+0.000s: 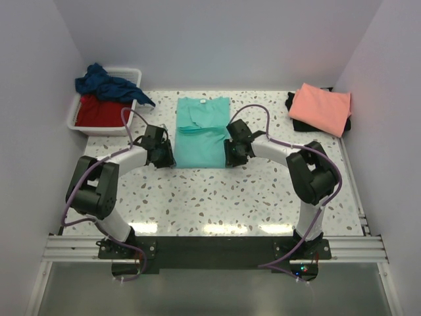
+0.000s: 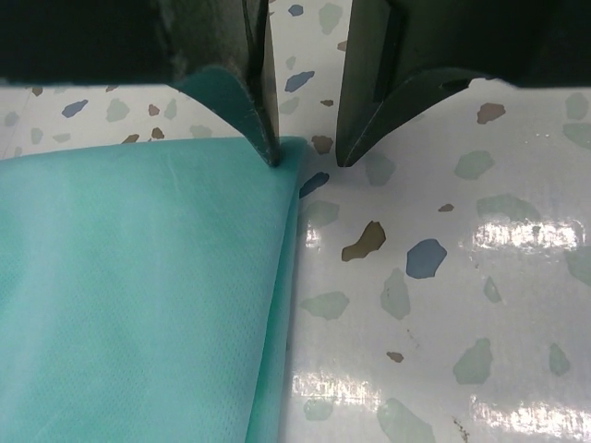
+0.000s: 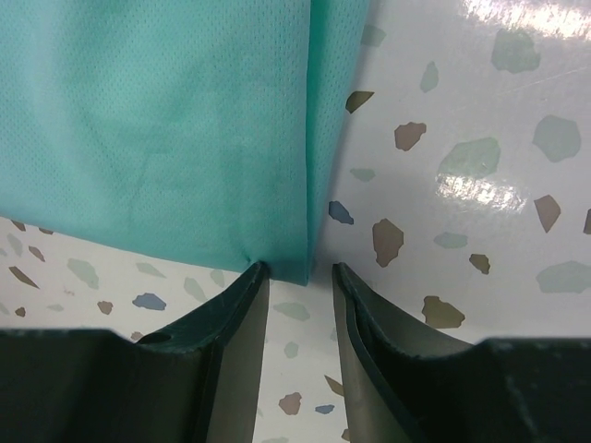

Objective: Fold and stack the t-shirts
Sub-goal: Fold the tshirt

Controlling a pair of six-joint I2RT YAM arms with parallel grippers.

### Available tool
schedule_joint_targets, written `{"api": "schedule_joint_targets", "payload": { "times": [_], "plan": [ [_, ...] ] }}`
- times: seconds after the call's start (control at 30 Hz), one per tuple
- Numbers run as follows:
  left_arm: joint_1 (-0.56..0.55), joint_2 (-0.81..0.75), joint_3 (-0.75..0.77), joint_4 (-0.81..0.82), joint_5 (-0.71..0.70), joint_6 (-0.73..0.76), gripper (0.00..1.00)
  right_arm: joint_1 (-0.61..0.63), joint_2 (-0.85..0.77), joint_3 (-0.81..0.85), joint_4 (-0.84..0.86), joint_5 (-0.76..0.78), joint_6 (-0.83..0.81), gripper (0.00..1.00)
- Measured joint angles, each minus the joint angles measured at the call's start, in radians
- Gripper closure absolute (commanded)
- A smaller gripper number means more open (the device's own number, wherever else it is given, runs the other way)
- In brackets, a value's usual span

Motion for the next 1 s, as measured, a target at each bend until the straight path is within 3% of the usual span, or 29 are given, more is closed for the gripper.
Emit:
{"api": "schedule_joint_targets", "payload": {
  "times": [0.57,0.63,0.67,0.77,0.83,1.0],
  "plan": [
    [0.055,0.056,-0.064,0.242,0.246,-0.102,0.67,0.0,-0.006,-0.027,0.062,-0.005,0.005,0.71],
    [0.055,0.067,-0.064,0.258,0.266,-0.108,0.7,0.0,-0.006,-0.028,0.067,-0.005,0.005,0.74],
    [0.055,0.071,-0.064,0.266,0.274,-0.111,0.72,0.0,-0.006,-0.028,0.069,-0.006,0.005,0.81],
    [0.055,0.082,-0.064,0.275,0.287,-0.122,0.9,0.0,-0.006,-0.028,0.071,-0.01,0.007,1.0],
    [0.056,0.088,-0.064,0.271,0.286,-0.125,1.0,0.0,-0.006,-0.028,0.073,-0.013,0.008,1.0],
    [0.055,0.088,-0.055,0.245,0.274,-0.129,1.0,0.0,-0.006,-0.028,0.072,-0.019,0.011,1.0]
  ]
}}
